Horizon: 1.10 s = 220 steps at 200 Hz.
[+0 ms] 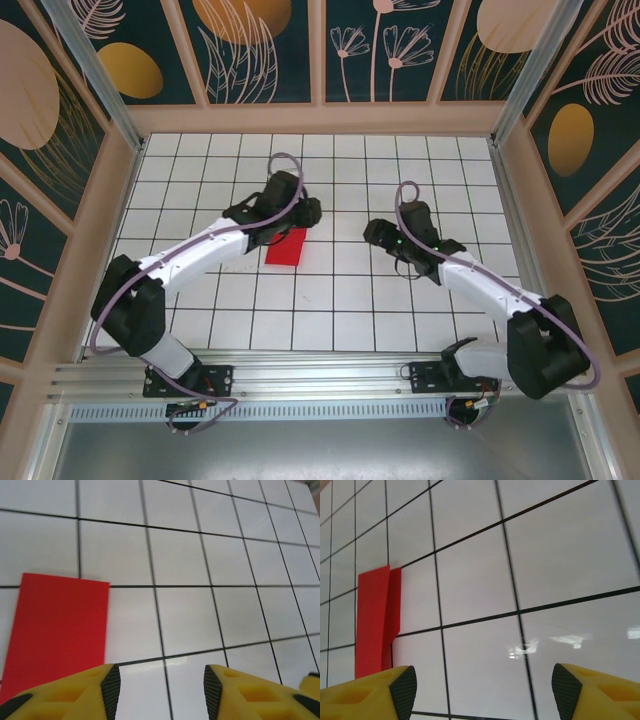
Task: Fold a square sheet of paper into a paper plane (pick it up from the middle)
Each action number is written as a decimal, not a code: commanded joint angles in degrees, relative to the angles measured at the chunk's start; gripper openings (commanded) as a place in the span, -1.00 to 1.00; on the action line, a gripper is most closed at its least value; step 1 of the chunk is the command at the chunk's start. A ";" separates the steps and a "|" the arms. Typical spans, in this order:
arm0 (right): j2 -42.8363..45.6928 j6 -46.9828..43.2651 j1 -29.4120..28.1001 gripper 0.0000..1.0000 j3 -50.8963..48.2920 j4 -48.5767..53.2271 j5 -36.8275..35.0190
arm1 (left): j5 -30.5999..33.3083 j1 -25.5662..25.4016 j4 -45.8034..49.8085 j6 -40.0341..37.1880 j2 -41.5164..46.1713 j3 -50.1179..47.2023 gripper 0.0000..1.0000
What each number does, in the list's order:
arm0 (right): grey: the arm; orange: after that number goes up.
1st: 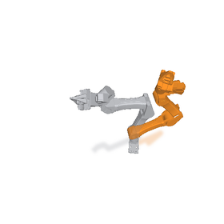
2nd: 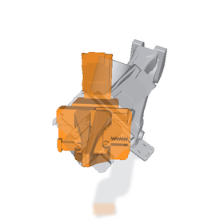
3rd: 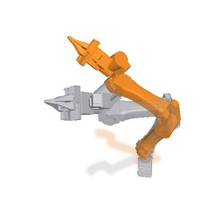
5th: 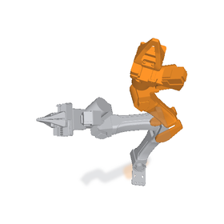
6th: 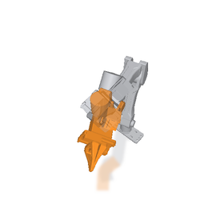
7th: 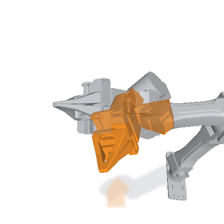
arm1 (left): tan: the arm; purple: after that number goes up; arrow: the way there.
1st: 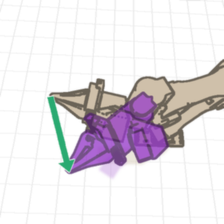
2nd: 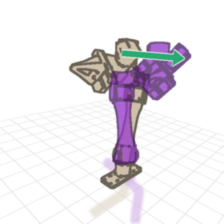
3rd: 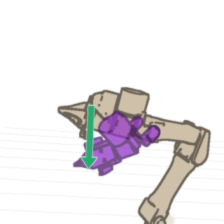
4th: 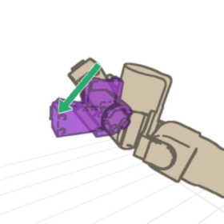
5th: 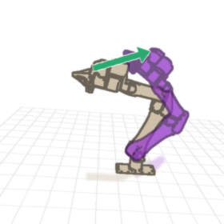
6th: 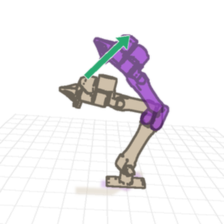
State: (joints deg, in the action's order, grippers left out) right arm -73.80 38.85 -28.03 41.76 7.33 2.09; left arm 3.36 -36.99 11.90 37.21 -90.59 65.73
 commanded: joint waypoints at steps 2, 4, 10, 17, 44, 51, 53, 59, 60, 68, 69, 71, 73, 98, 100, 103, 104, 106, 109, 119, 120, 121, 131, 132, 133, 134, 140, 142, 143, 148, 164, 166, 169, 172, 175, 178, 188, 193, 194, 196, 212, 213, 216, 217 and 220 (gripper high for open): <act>-6.15 -1.56 -4.53 0.37 6.19 -1.99 2.47 | -7.29 5.16 -6.33 3.81 0.77 -7.24 -0.11; -6.92 -1.62 -4.89 0.35 6.79 -2.04 2.68 | -7.55 5.66 -6.57 4.03 0.87 -7.91 -0.13; -9.45 -1.67 -6.18 0.30 8.67 -1.99 3.12 | -8.37 6.90 -7.66 4.51 1.18 -9.41 -0.15; -12.51 -1.91 -7.64 0.20 11.11 -2.14 4.03 | -9.13 8.23 -8.87 5.37 1.69 -11.92 -0.19; -25.69 -3.16 -12.74 -0.12 23.20 -1.65 7.15 | -10.66 13.68 -12.33 8.37 4.56 -19.03 -0.25; -29.00 -3.73 -13.68 -0.19 26.58 -1.26 8.09 | -10.58 14.76 -12.80 8.98 5.51 -20.70 -0.25; -29.97 -3.88 -13.95 -0.20 27.55 -1.11 8.28 | -10.52 15.00 -12.92 9.07 5.77 -21.14 -0.25; -32.84 -4.25 -14.74 -0.22 30.50 -0.40 8.71 | -10.56 15.76 -13.28 9.40 6.42 -22.25 -0.23; -33.27 -4.28 -14.84 -0.22 30.93 -0.35 8.72 | -10.52 15.83 -13.29 9.43 6.58 -22.42 -0.22; -36.93 -4.47 -15.57 -0.22 34.84 0.44 8.87 | -10.37 16.60 -13.31 9.85 7.59 -23.68 -0.20; -37.37 -4.48 -15.66 -0.22 35.22 0.55 8.93 | -10.38 16.69 -13.31 9.87 7.73 -23.83 -0.19; -38.26 -4.55 -15.78 -0.23 36.24 0.81 9.08 | -10.27 16.82 -13.31 9.96 7.84 -24.15 -0.19; -39.12 -4.57 -15.88 -0.23 37.09 1.05 9.23 | -10.25 16.99 -13.31 10.04 8.09 -24.47 -0.19; -48.38 -4.72 -16.42 -0.25 46.53 3.80 10.22 | -9.70 18.50 -13.18 10.42 10.48 -27.21 -0.11; -48.99 -4.81 -16.44 -0.25 47.09 3.91 10.33 | -9.71 18.59 -13.14 10.47 10.62 -27.36 -0.10; -49.81 -4.90 -16.42 -0.25 47.96 4.16 10.39 | -9.63 18.70 -13.13 10.46 10.82 -27.73 -0.10; -50.14 -4.91 -16.43 -0.25 48.27 4.30 10.35 | -9.61 18.70 -13.13 10.44 10.84 -27.79 -0.09; -50.68 -4.92 -16.39 -0.25 48.78 4.52 10.25 | -9.62 18.71 -13.13 10.43 10.97 -27.88 -0.09; -51.37 -4.99 -16.44 -0.25 49.65 4.93 10.14 | -9.60 18.85 -13.07 10.44 11.23 -28.01 -0.08; -53.84 -5.58 -16.40 -0.25 52.34 6.45 9.79 | -9.62 18.96 -12.79 10.45 11.60 -28.37 -0.05; -54.01 -5.65 -16.38 -0.25 52.57 6.63 9.78 | -9.61 18.97 -12.79 10.39 11.63 -28.37 -0.05; -54.22 -5.73 -16.36 -0.25 52.78 6.77 9.78 | -9.60 18.97 -12.78 10.37 11.65 -28.38 -0.05; -55.62 -6.14 -16.33 -0.25 53.76 7.62 9.61 | -9.89 18.99 -12.62 10.11 11.80 -28.39 -0.02; -55.69 -6.15 -16.34 -0.25 53.81 7.70 9.56 | -9.96 18.98 -12.61 10.09 11.82 -28.38 -0.02; -55.76 -6.20 -16.35 -0.25 53.84 7.79 9.54 | -10.04 19.02 -12.61 10.08 11.83 -28.38 -0.01; -55.84 -6.22 -16.35 -0.25 53.81 7.74 9.53 | -10.04 19.04 -12.61 10.03 11.83 -28.38 -0.01; -56.08 -6.53 -16.28 -0.25 53.70 8.17 9.35 | -10.25 19.11 -12.61 9.90 11.95 -28.38 0.01; -56.16 -6.65 -16.27 -0.25 53.54 8.28 9.41 | -10.29 19.01 -12.58 9.83 11.97 -28.38 0.01; -56.18 -6.71 -16.27 -0.25 53.48 8.34 9.37 | -10.34 18.99 -12.59 9.82 11.95 -28.34 0.01; -56.19 -6.99 -16.19 -0.25 53.05 8.77 9.22 | -10.60 19.00 -12.60 9.79 12.01 -28.29 0.02; -54.96 -8.35 -15.96 -0.25 49.77 9.15 8.90 | -11.80 19.06 -12.85 9.22 11.84 -28.10 0.06; -54.78 -8.55 -15.93 -0.25 49.20 9.20 8.90 | -12.02 19.04 -12.86 9.13 11.79 -28.05 0.07; -54.37 -8.84 -15.78 -0.25 48.47 9.27 8.90 | -12.26 18.99 -12.94 9.06 11.69 -28.04 0.07; -53.90 -9.18 -15.78 -0.25 47.69 9.35 8.90 | -12.61 19.00 -13.08 8.90 11.62 -28.03 0.07; -53.43 -9.56 -15.76 -0.25 46.77 9.44 8.83 | -13.03 19.03 -13.19 8.71 11.61 -28.03 0.08; -52.98 -9.95 -15.70 -0.25 45.77 9.52 8.81 | -13.39 18.99 -13.29 8.55 11.45 -27.99 0.09; -50.74 -11.53 -15.48 -0.25 42.29 9.55 8.89 | -14.98 18.98 -13.60 8.03 11.16 -27.94 0.09; -49.49 -12.50 -15.43 -0.25 40.46 9.48 8.92 | -15.65 18.98 -13.83 7.70 11.04 -27.89 0.10; -49.28 -12.67 -15.41 -0.25 40.13 9.47 8.91 | -15.83 18.98 -13.88 7.65 11.04 -27.91 0.10; -48.64 -12.97 -15.39 -0.25 39.23 9.46 8.95 | -16.19 19.02 -13.98 7.54 11.00 -27.93 0.10; -44.00 -15.69 -14.93 -0.25 33.12 9.59 9.29 | -18.52 18.79 -14.90 6.79 10.84 -27.94 0.10; -43.72 -15.85 -14.94 -0.25 32.73 9.56 9.27 | -18.67 18.70 -14.94 6.72 10.85 -27.99 0.10; -42.79 -16.29 -14.90 -0.25 31.58 9.54 9.25 | -19.06 18.67 -15.10 6.69 10.87 -28.02 0.10; -42.50 -16.45 -14.84 -0.26 31.25 9.54 9.25 | -19.16 18.60 -15.17 6.67 10.82 -27.98 0.10; -41.63 -16.71 -14.71 -0.26 30.18 9.52 9.36 | -19.45 18.43 -15.35 6.60 10.79 -27.95 0.10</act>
State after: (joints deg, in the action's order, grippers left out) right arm -120.95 27.44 -43.70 80.38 10.46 11.57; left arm -11.44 -18.33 -0.67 45.89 -79.70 37.80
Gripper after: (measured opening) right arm 0.374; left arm 0.550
